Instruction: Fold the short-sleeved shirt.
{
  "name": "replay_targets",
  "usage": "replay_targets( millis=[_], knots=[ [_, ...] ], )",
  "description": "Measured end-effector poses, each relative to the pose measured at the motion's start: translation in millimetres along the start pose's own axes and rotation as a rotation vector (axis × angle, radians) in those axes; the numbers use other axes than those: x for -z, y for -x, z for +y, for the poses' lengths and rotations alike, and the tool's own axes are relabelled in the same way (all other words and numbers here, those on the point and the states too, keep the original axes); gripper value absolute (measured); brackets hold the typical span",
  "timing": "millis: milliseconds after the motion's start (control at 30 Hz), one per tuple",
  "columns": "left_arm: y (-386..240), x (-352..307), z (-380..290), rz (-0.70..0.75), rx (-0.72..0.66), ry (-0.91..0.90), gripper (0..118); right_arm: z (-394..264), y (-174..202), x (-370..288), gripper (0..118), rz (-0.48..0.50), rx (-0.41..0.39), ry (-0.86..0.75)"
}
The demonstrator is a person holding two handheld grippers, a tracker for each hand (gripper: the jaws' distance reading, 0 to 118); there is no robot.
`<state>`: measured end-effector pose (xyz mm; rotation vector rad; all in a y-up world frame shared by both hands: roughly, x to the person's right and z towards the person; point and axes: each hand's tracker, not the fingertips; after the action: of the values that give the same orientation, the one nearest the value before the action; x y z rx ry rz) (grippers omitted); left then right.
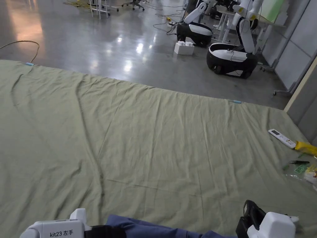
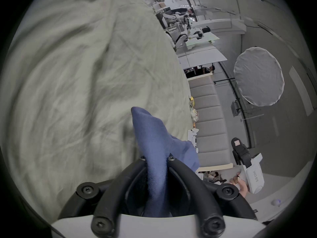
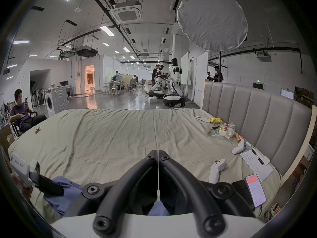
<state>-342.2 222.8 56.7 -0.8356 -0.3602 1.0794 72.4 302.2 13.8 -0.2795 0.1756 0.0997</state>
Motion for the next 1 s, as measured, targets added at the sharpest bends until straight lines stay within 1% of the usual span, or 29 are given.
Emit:
replay_targets(
  millis=[33,67,133,267,300,333,433,500,600,733,1000],
  knots=[
    [-7.2,-6.7,4.5,-0.003,0.023,-0.006,11,0.9,1.6,0.4,2,0.003,-0.002,-0.001],
    [6.5,-12.0,16.7,-0.005,0.031,-0.005,11,1.6,2.8,0.7,2,0.006,-0.002,-0.002],
    [-1.3,-28.2,30.6,0.014,0.054,-0.011,11,2.9,5.6,1.5,2,0.012,-0.006,-0.004],
    [-20.1,-70.5,54.9,0.127,0.130,-0.033,11,4.1,11.8,4.7,2,0.028,-0.012,-0.008],
    [-22.8,-79.5,61.4,0.167,0.138,-0.038,11,4.9,13.7,4.9,2,0.031,-0.013,-0.010],
    [-39.1,-86.2,55.9,0.213,0.162,-0.053,11,5.5,15.7,5.5,2,0.035,-0.014,-0.010],
    [-50.1,-107.0,65.9,0.386,0.269,-0.082,11,6.2,21.8,7.2,2,0.052,-0.016,-0.014],
    [-62.1,-107.5,59.5,0.515,0.342,-0.081,11,5.8,25.8,8.5,2,0.064,-0.019,-0.015],
    [-67.4,-102.0,54.3,0.592,0.382,-0.083,11,4.8,30.0,11.0,2,0.075,-0.016,-0.011],
    [-86.6,-94.5,45.3,0.569,0.361,-0.082,11,3.4,32.3,13.1,2,0.085,-0.010,-0.007],
    [-135.2,-58.9,25.9,0.513,0.376,-0.043,11,2.8,29.3,13.8,2,0.085,-0.004,-0.006]
  ],
)
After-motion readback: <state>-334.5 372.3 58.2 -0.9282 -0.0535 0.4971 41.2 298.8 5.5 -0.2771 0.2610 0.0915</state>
